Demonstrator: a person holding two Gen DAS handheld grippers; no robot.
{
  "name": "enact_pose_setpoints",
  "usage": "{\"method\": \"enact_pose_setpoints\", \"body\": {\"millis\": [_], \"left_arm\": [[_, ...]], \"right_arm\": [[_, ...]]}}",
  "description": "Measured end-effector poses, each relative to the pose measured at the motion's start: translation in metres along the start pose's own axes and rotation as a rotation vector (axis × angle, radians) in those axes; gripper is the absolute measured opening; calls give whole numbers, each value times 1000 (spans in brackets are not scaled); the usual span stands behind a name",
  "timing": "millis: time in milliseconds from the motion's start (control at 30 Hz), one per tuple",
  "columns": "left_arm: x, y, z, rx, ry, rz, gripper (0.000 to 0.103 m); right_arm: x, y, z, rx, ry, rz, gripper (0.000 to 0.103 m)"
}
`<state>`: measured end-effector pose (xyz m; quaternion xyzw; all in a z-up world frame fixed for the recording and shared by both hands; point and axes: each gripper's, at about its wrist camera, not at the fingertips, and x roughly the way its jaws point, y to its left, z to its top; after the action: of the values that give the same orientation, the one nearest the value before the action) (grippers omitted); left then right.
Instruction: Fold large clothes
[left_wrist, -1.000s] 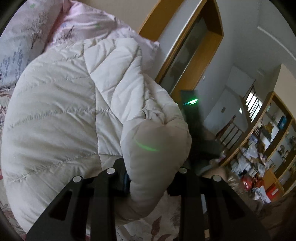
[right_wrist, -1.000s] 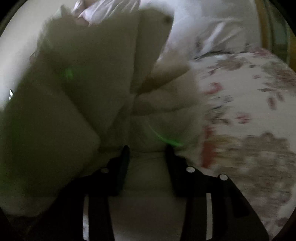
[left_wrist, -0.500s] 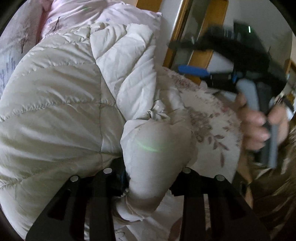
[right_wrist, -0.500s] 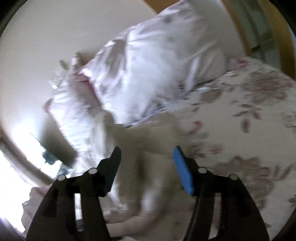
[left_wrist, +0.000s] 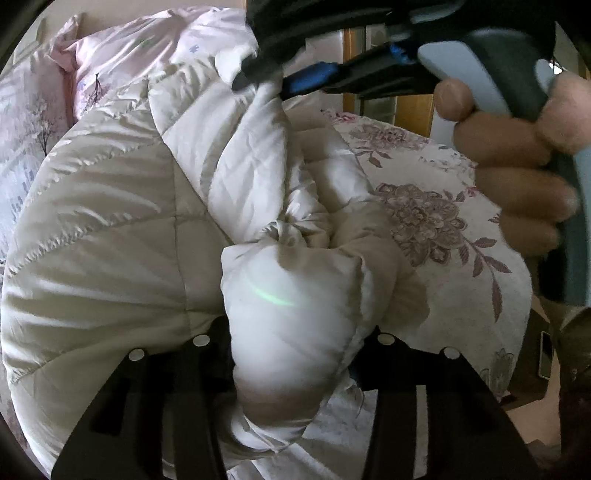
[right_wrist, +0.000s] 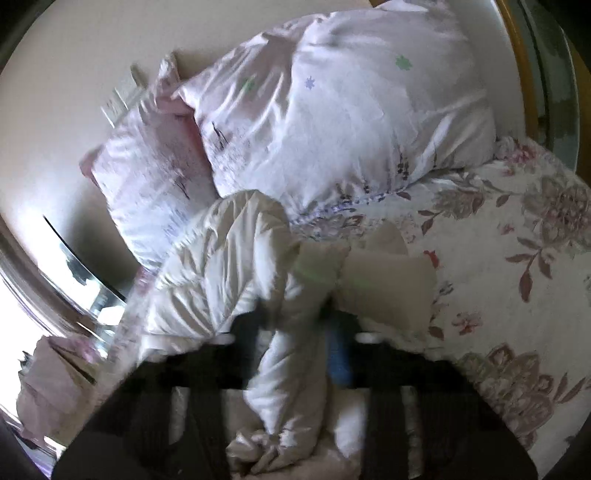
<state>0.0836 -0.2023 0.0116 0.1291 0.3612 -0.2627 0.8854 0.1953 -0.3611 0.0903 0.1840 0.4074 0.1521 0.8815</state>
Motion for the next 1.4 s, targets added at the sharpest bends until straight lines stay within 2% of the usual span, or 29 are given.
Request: {"method": "enact_pose_setpoints", "body": {"millis": [33, 100, 167, 233, 300, 333, 400, 467, 533, 633, 733, 800, 900, 1100, 1400], "left_arm": [[-1, -5, 1, 3, -6, -6, 48], [-7, -4, 2, 2, -16, -36, 51], [-19, 1, 4, -4, -3, -117, 59], [-41, 13, 9, -33, -2, -231, 67], [-70, 36, 16, -82, -59, -320, 74], [-79, 46, 20, -97, -93, -326, 77], [-99, 78, 30, -136, -181, -272, 78], [-103, 110, 39, -179, -218, -187, 78], [-96, 138, 46, -236, -216, -133, 78], [-76, 173, 51, -316, -173, -80, 76], [-53, 191, 53, -356, -137, -71, 72], [-42, 198, 52, -363, -116, -69, 66], [-31, 200, 47, -371, -75, -65, 63], [-9, 202, 48, -384, -29, -84, 63], [25, 208, 42, -407, 53, -121, 66]], "right_arm": [[2, 1, -1, -19, -11, -33, 16], [7, -2, -1, -29, -10, -76, 14], [15, -11, -2, -8, 3, -90, 14], [21, -19, -2, 4, 15, -99, 14], [25, -24, -2, 9, 23, -108, 14], [27, -27, -2, 13, 27, -108, 14], [30, -34, -2, 30, 33, -97, 15], [32, -39, -2, 42, 37, -86, 15], [34, -40, -3, 48, 41, -78, 15], [35, -41, -2, 49, 39, -71, 15], [34, -41, -1, 47, 36, -71, 15], [34, -42, 0, 44, 32, -82, 15], [39, -46, 1, 48, 40, -109, 15], [52, -56, -1, 60, 75, -190, 15], [66, -73, -8, 110, 122, -202, 15]]}}
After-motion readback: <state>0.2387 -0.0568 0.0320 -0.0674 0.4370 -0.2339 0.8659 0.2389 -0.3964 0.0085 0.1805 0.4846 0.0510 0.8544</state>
